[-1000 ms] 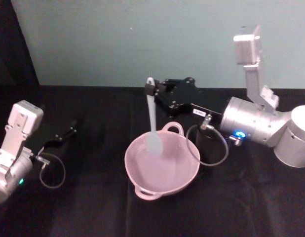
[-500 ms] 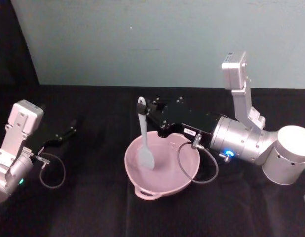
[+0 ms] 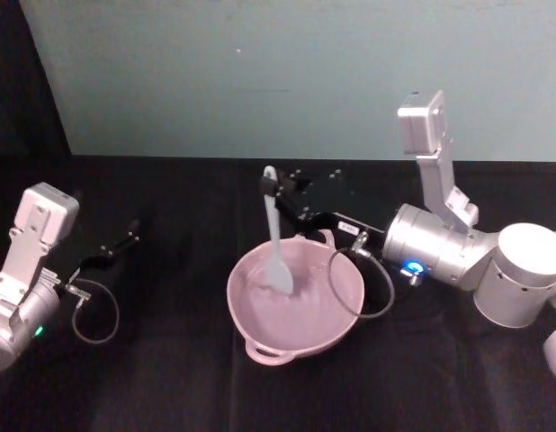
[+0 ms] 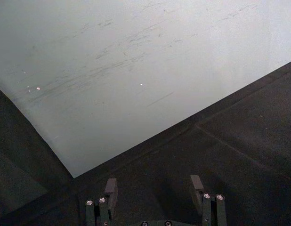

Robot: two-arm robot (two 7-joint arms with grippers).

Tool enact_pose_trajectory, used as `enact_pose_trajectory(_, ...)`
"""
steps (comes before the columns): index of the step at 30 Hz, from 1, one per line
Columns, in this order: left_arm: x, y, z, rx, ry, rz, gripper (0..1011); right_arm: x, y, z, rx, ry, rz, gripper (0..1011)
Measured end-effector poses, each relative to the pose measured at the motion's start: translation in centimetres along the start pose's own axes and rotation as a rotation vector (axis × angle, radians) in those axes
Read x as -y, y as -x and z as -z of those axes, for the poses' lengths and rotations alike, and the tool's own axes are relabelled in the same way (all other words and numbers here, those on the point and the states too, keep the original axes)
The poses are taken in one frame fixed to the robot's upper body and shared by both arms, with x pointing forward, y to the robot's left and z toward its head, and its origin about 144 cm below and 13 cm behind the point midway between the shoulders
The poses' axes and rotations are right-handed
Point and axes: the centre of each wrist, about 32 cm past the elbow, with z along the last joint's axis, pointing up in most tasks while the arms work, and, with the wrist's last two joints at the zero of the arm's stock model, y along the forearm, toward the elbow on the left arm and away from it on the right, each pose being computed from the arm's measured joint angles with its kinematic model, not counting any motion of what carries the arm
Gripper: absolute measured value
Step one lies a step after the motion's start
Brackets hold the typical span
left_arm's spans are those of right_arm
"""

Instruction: Use the one hand to pick up the spoon and stir the clear water in the bowl.

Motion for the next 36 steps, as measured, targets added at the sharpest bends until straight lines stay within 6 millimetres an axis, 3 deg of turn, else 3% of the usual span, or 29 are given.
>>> enact_pose_trajectory(9, 0.0, 0.0, 0.0, 0.000, 0.000, 0.000, 1005, 2.5, 0.1, -0.1, 0.012, -0.003, 0.070, 110)
enact_pose_trajectory(20, 0.0, 0.0, 0.0, 0.000, 0.000, 0.000, 1005, 4.7, 2.7, -0.1, 0.012, 0.016, 0.065, 110)
enact_pose_trajectory(27, 0.0, 0.0, 0.0, 0.000, 0.000, 0.000, 1005, 3.5, 3.6, 0.0, 0.003, 0.004, 0.003, 110)
enact_pose_trajectory(36, 0.0, 0.0, 0.0, 0.000, 0.000, 0.000, 1005, 1.3, 2.8, 0.1, -0.007, -0.019, -0.034, 110)
